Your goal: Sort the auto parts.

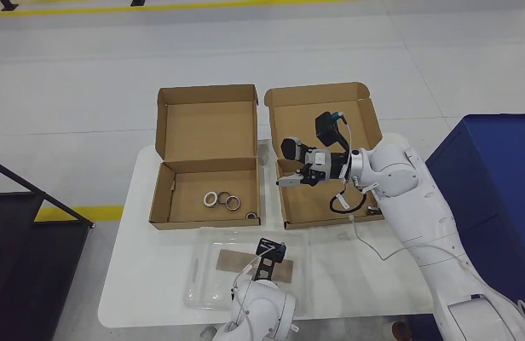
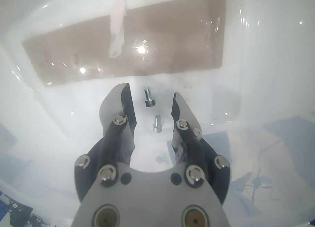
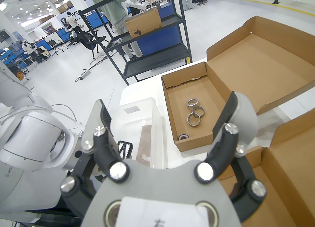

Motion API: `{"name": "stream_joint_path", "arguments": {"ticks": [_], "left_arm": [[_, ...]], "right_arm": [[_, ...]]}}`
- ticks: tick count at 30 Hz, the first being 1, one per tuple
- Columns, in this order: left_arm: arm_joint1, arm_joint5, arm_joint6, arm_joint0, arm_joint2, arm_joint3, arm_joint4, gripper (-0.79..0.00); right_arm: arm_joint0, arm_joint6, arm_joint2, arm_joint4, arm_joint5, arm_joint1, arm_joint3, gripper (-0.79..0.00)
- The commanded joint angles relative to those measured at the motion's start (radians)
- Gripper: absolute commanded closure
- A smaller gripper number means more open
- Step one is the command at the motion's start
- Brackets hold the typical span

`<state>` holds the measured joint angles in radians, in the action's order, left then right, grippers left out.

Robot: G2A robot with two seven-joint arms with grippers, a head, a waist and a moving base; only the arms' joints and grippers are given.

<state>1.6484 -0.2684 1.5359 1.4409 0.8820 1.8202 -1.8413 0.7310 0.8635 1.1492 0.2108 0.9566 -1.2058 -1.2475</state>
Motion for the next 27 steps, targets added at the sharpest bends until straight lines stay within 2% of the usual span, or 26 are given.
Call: {"name": "stream_joint_path", "arguments": {"ticks": [1,13,16,19,21,24,26,27], "left_arm": [[0.003,0.007,0.0,0.004,0.006,0.002,0.001,-0.289],[0.018,0.022,0.0,0.005,0.024,-0.008,0.0,-0.286],[0.022,0.022,0.0,-0.002,0.028,-0.02,0.001,-0.252],[0.026,0.017,0.0,-0.007,0.037,-0.03,-0.008,-0.268],[0.029,0.012,0.0,-0.009,0.039,-0.037,-0.017,-0.243],[0.03,0.012,0.0,-0.01,0.044,-0.042,-0.018,-0.123],[0.031,0.012,0.0,-0.009,0.047,-0.046,-0.02,-0.099],[0.031,0.013,0.0,-0.009,0.048,-0.048,-0.02,-0.055]], "right_arm": [[0.0,0.0,0.0,0.0,0.0,0.0,0.0,-0.785],[0.0,0.0,0.0,0.0,0.0,0.0,0.0,-0.785],[0.0,0.0,0.0,0.0,0.0,0.0,0.0,-0.785],[0.0,0.0,0.0,0.0,0.0,0.0,0.0,-0.785],[0.0,0.0,0.0,0.0,0.0,0.0,0.0,-0.785],[0.0,0.0,0.0,0.0,0.0,0.0,0.0,-0.785],[0.0,0.0,0.0,0.0,0.0,0.0,0.0,-0.785],[0.0,0.0,0.0,0.0,0.0,0.0,0.0,-0.785]]}}
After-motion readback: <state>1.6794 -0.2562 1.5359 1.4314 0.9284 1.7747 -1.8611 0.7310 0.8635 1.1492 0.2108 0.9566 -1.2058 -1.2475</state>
